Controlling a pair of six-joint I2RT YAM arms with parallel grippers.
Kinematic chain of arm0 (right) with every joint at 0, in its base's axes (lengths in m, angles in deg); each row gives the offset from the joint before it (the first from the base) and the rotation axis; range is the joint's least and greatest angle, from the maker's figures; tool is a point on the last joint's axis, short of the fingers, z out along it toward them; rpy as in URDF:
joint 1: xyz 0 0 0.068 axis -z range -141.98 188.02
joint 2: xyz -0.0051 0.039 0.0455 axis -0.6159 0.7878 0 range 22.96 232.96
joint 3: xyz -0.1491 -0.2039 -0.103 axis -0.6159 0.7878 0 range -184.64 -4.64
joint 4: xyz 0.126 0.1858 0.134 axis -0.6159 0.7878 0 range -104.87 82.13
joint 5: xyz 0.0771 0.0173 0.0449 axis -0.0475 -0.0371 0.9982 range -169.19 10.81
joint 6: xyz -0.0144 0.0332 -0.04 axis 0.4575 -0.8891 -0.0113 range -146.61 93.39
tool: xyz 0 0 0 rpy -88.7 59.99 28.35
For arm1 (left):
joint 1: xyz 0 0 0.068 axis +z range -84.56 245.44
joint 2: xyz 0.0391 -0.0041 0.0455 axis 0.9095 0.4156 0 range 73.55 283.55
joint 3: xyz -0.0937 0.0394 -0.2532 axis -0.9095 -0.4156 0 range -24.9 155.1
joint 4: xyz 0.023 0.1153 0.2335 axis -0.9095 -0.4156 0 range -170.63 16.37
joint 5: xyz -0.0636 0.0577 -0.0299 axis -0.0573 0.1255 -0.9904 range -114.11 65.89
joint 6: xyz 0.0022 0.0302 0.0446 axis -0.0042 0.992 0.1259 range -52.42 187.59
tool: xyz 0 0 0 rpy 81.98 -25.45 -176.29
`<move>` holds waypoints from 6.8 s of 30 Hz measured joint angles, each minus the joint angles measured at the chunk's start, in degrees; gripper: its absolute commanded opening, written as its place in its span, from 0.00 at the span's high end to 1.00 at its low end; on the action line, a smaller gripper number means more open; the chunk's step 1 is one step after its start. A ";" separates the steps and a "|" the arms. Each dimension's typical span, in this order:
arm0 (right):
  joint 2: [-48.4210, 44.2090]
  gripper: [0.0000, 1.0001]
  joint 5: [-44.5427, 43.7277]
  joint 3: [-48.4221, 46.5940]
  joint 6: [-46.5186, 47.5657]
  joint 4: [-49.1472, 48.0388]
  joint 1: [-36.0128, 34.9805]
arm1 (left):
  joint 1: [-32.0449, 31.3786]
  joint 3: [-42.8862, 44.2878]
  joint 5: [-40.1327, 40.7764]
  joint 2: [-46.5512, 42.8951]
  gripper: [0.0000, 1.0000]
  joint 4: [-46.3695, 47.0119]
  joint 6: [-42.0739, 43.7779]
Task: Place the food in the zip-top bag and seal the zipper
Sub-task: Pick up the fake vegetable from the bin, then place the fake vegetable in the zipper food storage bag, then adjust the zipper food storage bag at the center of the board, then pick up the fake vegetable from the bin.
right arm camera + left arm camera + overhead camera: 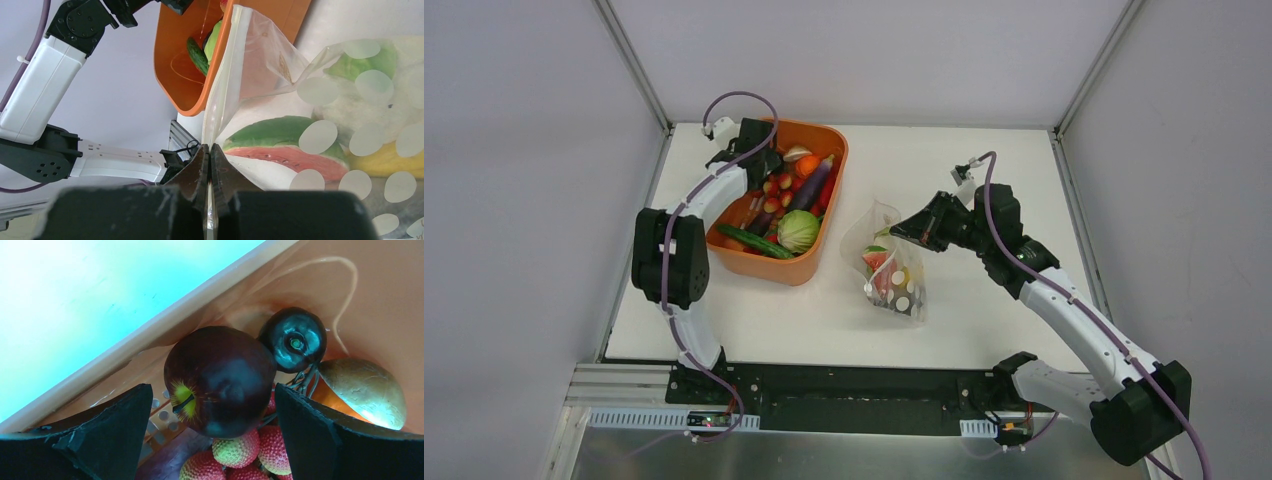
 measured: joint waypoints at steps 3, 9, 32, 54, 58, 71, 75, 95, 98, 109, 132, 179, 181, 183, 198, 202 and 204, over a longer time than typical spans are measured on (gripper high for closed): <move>0.11 1.00 0.00 0.00 0.00 0.00 0.00 | 0.00 -0.02 1.01 0.46 0.18 0.79 -0.46; 0.52 1.00 0.04 0.00 0.02 0.02 -0.04 | 0.02 -0.42 1.03 0.46 0.48 2.73 -0.81; -0.74 0.99 -0.02 0.00 -0.02 0.66 -0.04 | 0.02 -14.75 -5.55 -27.26 0.81 5.95 5.31; -0.76 1.00 0.28 0.61 -0.66 -0.20 -0.04 | -25.46 -28.52 -36.85 -45.20 0.78 15.61 0.00; -0.85 1.00 0.26 0.63 -0.63 -0.37 -0.04 | -27.61 -28.06 -36.59 -41.44 0.78 16.61 -0.52; -2.84 1.00 -1.20 1.57 -0.66 -0.37 -0.04 | -33.88 -19.67 -35.47 -30.08 0.75 12.48 -0.92; -3.04 1.00 -2.51 2.29 -1.03 -1.44 -0.04 | -35.43 -17.51 -35.15 -28.17 0.70 10.14 -0.44; -10.34 0.98 -12.41 7.69 -4.33 -5.09 -0.04 | -38.69 -10.93 -41.53 -20.57 0.15 5.64 2.73; -10.45 0.98 -13.09 7.76 -4.31 -4.90 -0.02 | -38.69 -10.93 -41.88 -21.44 0.15 5.42 3.23; -10.58 0.98 -13.99 8.09 -4.22 -4.63 -0.04 | -38.80 -10.01 -37.83 -36.89 0.19 -2.49 8.04; -9.22 1.00 -8.70 7.91 -1.27 -4.37 -0.04 | -38.80 -14.71 -31.06 -27.21 1.00 -8.70 8.41; -9.42 1.00 -8.33 8.37 2.27 -6.84 -0.52 | -19.78 0.50 -25.20 -27.54 0.01 -15.65 25.70; -9.42 1.00 -8.31 8.37 2.25 -6.86 -0.52 | -15.26 4.22 -25.40 -25.07 0.01 -15.45 29.99; -9.42 1.00 -8.31 8.37 2.27 -6.86 -0.52 | -11.96 8.13 -25.33 -21.38 0.01 -14.82 34.10; -9.42 1.00 -8.35 8.37 2.32 -6.88 -0.52 | -8.94 15.76 -22.73 6.56 0.01 -8.17 69.26; -9.42 1.00 -8.39 8.37 2.38 -6.88 -0.52 | -7.85 16.74 -24.39 7.45 0.02 -5.68 71.80; -9.38 1.00 -8.41 8.37 2.45 -6.88 -0.52 | -7.10 18.95 -25.77 8.39 0.04 -4.57 72.30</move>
